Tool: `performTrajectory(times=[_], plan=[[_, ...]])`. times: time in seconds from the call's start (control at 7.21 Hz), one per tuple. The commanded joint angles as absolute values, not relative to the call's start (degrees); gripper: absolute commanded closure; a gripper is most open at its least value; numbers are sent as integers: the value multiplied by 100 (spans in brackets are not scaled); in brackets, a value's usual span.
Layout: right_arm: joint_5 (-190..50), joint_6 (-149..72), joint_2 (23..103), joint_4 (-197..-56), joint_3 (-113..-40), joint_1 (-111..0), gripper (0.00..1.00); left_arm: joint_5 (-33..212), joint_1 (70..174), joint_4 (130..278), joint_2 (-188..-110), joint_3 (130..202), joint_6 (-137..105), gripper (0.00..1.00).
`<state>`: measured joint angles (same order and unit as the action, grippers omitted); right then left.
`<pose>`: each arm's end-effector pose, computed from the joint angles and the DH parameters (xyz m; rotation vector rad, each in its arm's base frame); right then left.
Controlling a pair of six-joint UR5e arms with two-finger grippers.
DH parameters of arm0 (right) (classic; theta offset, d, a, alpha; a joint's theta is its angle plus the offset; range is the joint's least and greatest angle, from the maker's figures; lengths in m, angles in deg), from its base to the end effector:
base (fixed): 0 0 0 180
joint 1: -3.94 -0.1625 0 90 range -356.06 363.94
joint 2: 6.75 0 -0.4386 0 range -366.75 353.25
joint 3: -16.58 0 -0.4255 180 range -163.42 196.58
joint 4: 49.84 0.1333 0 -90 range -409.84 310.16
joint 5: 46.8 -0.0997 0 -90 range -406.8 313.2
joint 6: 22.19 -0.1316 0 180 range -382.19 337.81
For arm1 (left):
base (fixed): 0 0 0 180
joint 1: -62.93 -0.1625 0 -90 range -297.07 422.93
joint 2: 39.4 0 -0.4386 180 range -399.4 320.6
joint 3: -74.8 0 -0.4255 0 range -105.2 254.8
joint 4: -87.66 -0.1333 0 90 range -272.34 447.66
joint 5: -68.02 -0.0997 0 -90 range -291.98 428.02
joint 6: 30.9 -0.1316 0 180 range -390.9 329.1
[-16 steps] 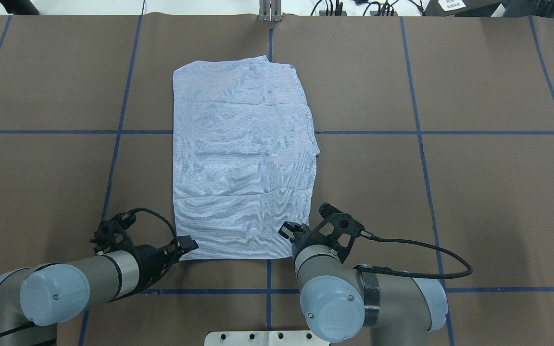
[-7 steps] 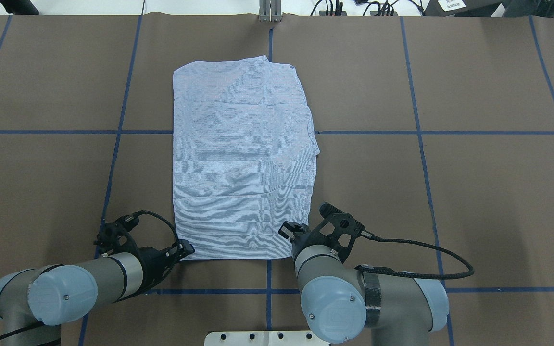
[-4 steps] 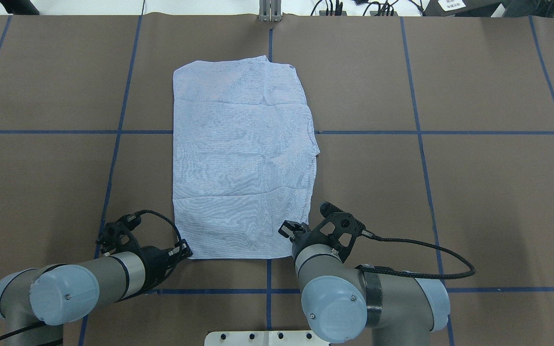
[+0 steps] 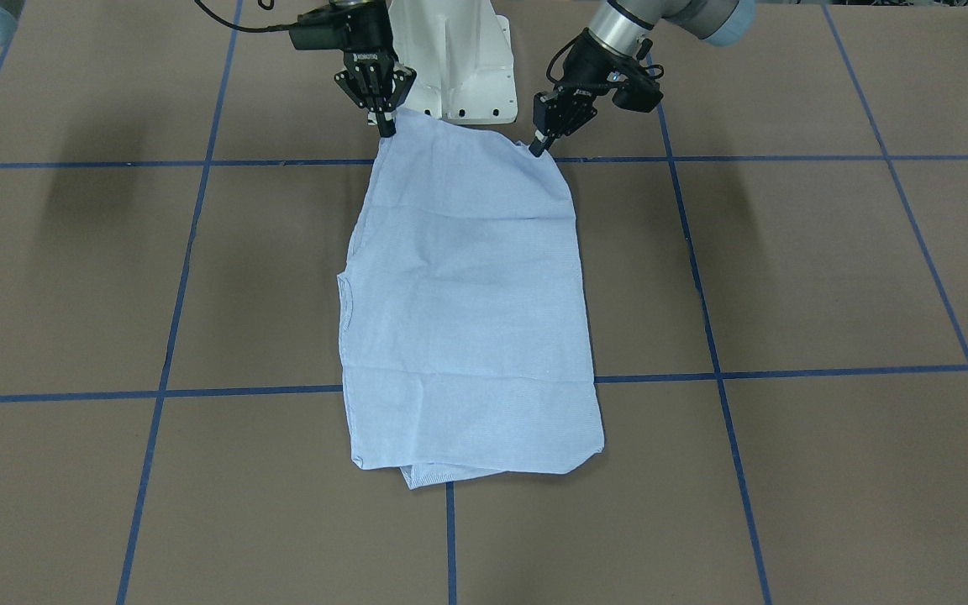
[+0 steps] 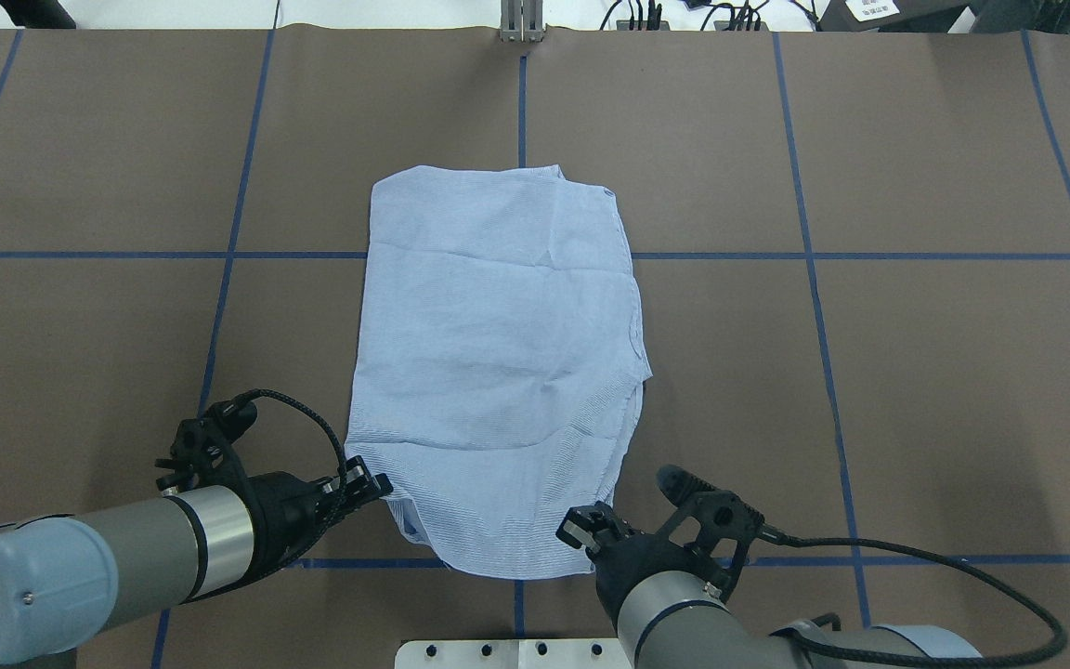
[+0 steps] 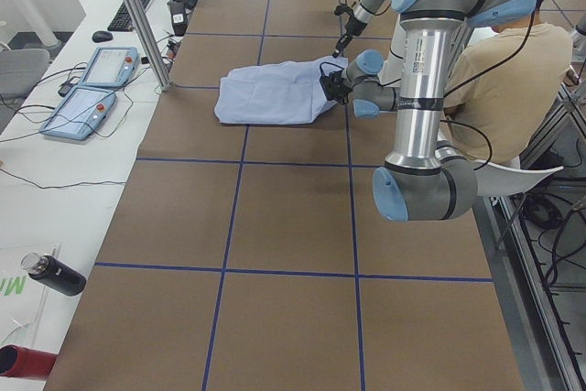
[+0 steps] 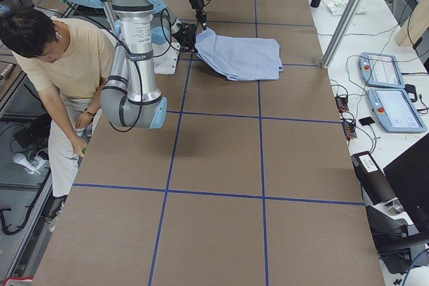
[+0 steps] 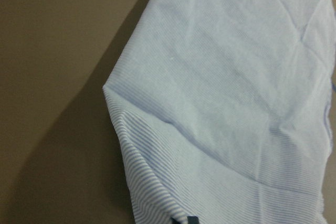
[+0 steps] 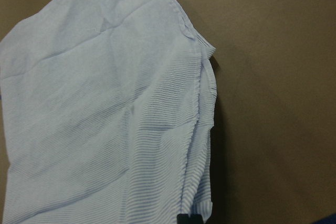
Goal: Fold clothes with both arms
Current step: 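Fold the near edge over the shirt away from the robot with both grippers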
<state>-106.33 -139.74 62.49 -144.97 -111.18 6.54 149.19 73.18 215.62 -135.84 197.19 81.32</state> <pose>-0.5367 -0.1759 0.1974 0.2430 -1.0227 0.6428 0.4943 -0.2454 0.2642 -0.0100 1.3664 -0.5806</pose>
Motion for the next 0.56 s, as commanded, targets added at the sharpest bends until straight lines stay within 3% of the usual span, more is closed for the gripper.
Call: performTrajectory(times=[0.0, 0.14, 0.42], plan=[[-10586, -14024, 6269, -15117, -11814, 668, 100, 15541, 7364, 20078, -13660, 21010, 8108, 100], [-10621, -13936, 6242, -15118, -11650, 458, 100, 15616, 7461, 19520, -13922, 20902, 7968, 100], [-11066, -13375, 5761, -15065, -10860, -629, 100, 15591, 8424, 19462, -15174, 19337, 7055, 100]])
